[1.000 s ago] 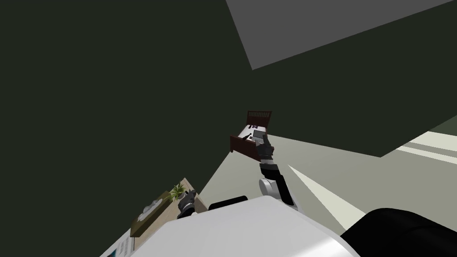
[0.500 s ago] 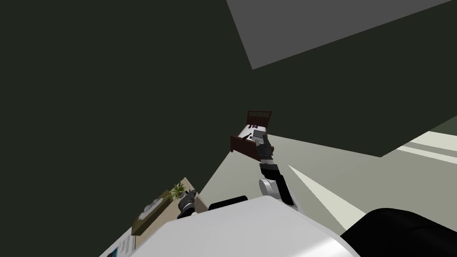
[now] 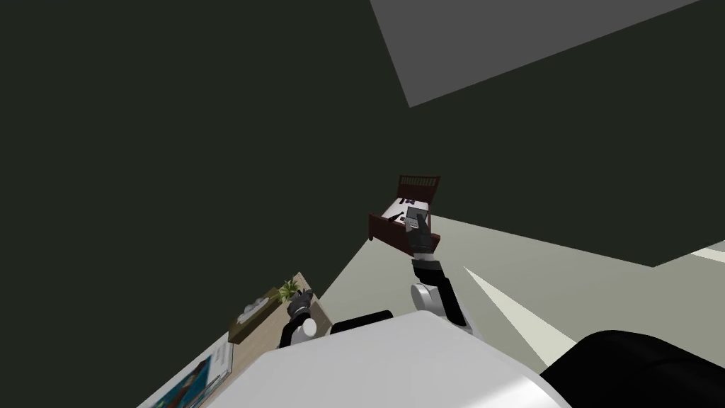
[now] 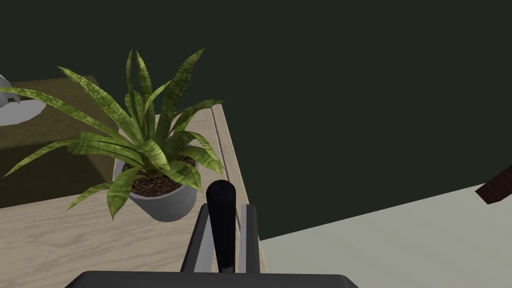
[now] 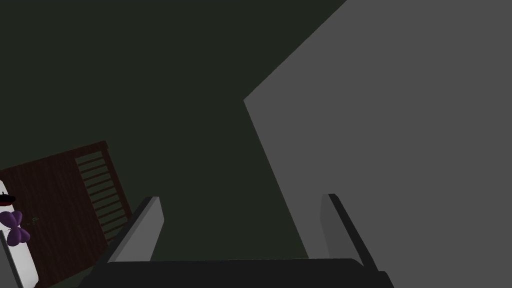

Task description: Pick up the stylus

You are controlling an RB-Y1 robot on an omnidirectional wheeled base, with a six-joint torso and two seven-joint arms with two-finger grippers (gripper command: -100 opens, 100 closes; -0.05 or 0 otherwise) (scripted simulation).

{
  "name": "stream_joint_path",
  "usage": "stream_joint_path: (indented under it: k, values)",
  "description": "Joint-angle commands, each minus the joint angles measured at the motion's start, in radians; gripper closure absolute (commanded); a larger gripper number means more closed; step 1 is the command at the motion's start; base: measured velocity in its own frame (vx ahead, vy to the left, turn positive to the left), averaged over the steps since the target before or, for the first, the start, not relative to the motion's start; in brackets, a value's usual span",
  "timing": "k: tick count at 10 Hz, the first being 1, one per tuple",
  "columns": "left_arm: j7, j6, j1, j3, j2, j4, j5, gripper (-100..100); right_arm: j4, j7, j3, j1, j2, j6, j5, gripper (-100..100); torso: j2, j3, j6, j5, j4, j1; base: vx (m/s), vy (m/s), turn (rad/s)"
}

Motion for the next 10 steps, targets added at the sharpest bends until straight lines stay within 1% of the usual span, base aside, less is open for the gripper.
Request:
stream_joint_path:
  k: [1, 4, 5, 8, 9, 10]
  values:
    - [-0.027, 0.034, 0.008, 0.013, -0.004, -0.036, 0.002, 100, 0.0, 0.0, 0.0, 0.0, 0.0, 0.0, 0.0, 0, 0.0, 0.0, 0.0, 0.0, 0.0, 0.0, -0.058, -0.029, 0.029]
    - [-0.097, 0.128, -0.056, 0.063, 0.002, -0.069, 0.008, 100, 0.0, 0.0, 0.0, 0.0, 0.0, 0.0, 0.0, 0, -0.001, -0.001, 0.001, 0.001, 0.0, 0.0, -0.057, -0.04, 0.136]
    - [-0.097, 0.134, -0.056, 0.063, 0.002, -0.069, 0.008, 100, 0.0, 0.0, 0.0, 0.0, 0.0, 0.0, 0.0, 0, -0.001, 0.0, 0.0, 0.0, 0.0, 0.001, -0.056, -0.033, 0.053]
    - [-0.168, 0.229, -0.119, 0.113, 0.008, -0.101, 0.014, 100, 0.0, 0.0, 0.0, 0.0, 0.0, 0.0, 0.0, 0, -0.001, 0.0, 0.0, 0.0, 0.0, 0.0, -0.065, -0.046, 0.146]
    - [-0.153, 0.209, -0.098, 0.102, 0.008, -0.105, 0.013, 100, 0.0, 0.0, 0.0, 0.0, 0.0, 0.0, 0.0, 0, 0.0, 0.0, 0.0, 0.0, 0.0, 0.0, -0.035, -0.024, 0.034]
    - [-0.155, 0.214, -0.1, 0.103, 0.009, -0.106, 0.012, 0, 0.0, 0.0, 0.0, 0.0, 0.0, 0.0, 0.0, 0, -0.002, -0.001, 0.001, 0.001, 0.0, 0.001, -0.007, -0.004, -0.005]
